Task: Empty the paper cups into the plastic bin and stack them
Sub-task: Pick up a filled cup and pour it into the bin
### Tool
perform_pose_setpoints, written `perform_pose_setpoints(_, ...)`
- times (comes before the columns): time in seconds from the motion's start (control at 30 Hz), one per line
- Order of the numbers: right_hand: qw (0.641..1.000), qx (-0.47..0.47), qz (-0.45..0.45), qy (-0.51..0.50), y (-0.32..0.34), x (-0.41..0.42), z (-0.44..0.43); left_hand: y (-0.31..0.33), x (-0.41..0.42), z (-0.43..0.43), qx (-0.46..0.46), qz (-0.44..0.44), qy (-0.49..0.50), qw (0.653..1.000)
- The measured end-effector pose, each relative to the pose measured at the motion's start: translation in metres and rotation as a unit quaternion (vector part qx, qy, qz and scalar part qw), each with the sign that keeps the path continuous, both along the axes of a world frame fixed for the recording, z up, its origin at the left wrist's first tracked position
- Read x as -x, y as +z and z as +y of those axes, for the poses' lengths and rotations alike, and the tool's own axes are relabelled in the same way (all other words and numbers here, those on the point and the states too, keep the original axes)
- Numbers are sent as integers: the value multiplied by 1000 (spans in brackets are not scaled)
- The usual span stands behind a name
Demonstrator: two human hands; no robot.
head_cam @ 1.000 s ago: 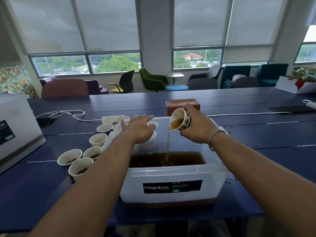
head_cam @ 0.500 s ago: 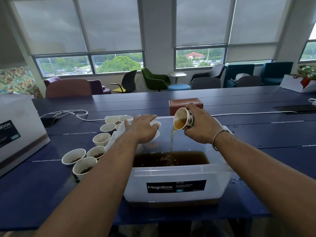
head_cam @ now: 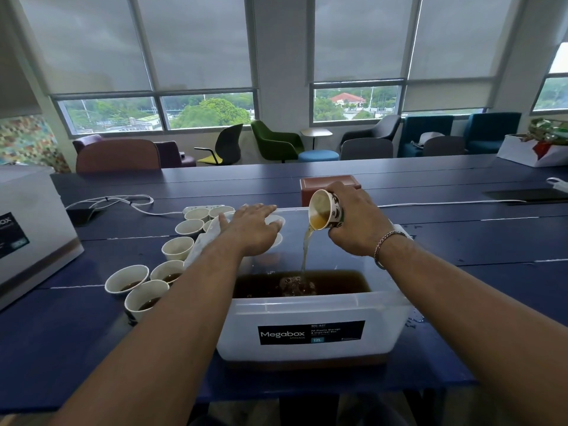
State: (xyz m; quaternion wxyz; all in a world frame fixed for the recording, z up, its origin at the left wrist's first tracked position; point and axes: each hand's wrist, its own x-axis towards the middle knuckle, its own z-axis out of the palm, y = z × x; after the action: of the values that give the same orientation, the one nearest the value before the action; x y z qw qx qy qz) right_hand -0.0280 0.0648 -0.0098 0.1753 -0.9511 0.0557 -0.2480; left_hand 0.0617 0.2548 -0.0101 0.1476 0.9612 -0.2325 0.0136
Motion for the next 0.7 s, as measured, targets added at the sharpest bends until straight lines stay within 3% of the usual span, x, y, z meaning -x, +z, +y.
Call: perform_pose_setpoints(0.7, 997, 75, -36, 8, 6, 4, 6, 0, -2, 2, -12, -11, -10, 1000)
